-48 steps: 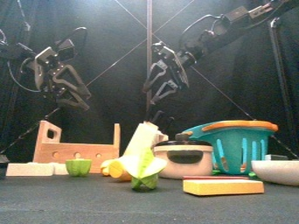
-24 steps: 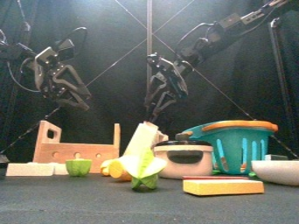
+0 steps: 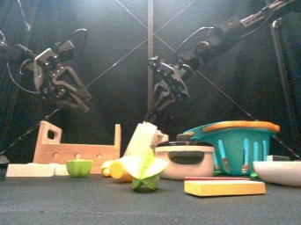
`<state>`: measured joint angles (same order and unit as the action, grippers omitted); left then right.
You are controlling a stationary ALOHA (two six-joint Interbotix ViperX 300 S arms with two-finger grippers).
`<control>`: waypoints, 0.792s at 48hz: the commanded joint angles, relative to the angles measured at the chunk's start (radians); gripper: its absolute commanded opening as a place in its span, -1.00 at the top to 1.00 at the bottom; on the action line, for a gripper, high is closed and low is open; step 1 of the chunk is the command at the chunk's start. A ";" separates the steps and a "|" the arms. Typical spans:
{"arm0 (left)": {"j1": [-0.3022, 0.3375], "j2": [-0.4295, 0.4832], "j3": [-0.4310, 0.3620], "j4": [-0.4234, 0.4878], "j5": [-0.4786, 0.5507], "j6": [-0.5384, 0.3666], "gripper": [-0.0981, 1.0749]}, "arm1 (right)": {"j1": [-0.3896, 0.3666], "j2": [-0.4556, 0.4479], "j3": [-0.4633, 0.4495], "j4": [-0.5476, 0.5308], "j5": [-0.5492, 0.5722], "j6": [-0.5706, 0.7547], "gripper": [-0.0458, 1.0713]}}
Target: Grab cleaver handle
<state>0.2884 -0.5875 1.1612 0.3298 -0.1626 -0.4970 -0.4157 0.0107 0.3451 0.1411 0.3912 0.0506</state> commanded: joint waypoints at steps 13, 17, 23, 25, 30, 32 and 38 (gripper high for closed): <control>0.005 -0.002 -0.009 -0.005 -0.003 0.000 -0.71 | -0.017 -0.015 -0.029 0.000 -0.011 -0.005 -0.12; 0.005 -0.002 -0.009 -0.005 -0.003 0.000 -0.71 | -0.017 -0.017 -0.029 -0.005 -0.011 -0.005 -0.09; 0.005 -0.002 -0.009 -0.005 -0.003 0.000 -0.71 | -0.017 -0.017 -0.029 -0.025 -0.011 -0.003 0.04; 0.005 -0.002 -0.009 -0.005 -0.003 0.000 -0.71 | -0.017 -0.017 -0.029 -0.032 -0.011 -0.003 0.08; 0.005 -0.002 -0.009 -0.003 -0.002 0.000 -0.71 | -0.012 -0.017 -0.028 -0.054 -0.005 -0.003 0.16; 0.005 -0.002 -0.009 -0.005 -0.003 0.000 -0.71 | -0.012 -0.017 -0.028 -0.061 -0.005 -0.003 0.17; 0.005 -0.002 -0.009 -0.005 -0.003 0.000 -0.71 | -0.009 -0.023 -0.028 -0.077 -0.003 -0.005 0.17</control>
<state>0.2899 -0.5875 1.1643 0.3267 -0.1626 -0.4970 -0.4264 0.0107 0.3405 0.0706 0.3896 0.0476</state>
